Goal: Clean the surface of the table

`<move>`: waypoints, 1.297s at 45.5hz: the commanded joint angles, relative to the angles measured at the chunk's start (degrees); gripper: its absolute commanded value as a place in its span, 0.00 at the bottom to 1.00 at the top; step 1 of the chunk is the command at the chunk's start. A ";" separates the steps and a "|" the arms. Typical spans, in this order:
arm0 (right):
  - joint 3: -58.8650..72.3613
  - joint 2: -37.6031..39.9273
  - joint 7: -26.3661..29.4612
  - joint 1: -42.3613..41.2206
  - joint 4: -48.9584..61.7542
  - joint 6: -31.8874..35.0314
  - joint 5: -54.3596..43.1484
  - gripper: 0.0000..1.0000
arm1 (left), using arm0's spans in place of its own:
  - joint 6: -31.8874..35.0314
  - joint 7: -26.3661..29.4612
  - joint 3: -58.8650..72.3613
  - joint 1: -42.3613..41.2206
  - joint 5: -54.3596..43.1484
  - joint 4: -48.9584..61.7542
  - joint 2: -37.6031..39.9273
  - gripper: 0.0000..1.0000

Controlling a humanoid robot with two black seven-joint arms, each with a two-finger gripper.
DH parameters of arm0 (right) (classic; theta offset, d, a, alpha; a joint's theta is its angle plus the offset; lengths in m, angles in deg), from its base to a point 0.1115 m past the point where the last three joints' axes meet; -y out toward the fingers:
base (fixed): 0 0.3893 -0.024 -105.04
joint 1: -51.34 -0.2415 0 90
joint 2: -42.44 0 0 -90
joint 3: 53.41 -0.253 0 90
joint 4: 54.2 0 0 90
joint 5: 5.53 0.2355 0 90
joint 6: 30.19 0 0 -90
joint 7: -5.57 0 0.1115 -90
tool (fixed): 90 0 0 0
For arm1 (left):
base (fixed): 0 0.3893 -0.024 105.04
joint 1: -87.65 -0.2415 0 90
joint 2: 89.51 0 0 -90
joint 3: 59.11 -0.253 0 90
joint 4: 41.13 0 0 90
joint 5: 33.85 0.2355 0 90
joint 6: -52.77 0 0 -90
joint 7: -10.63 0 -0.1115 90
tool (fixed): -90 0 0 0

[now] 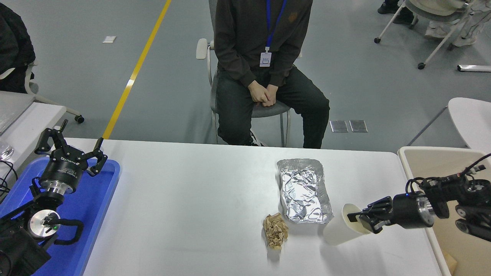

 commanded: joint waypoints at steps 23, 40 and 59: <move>-7.25 12.39 -4.97 -11.36 -15.41 9.27 3.44 0.00 | 0.00 0.00 0.00 0.00 0.00 0.01 0.00 1.00; -11.48 13.54 -5.06 -10.92 -15.15 11.82 19.87 0.00 | 0.00 0.00 0.00 0.00 0.00 0.01 0.00 1.00; -11.92 12.75 -4.97 -6.00 -2.60 10.86 34.02 0.00 | 0.00 0.00 0.00 0.00 0.00 0.01 0.00 1.00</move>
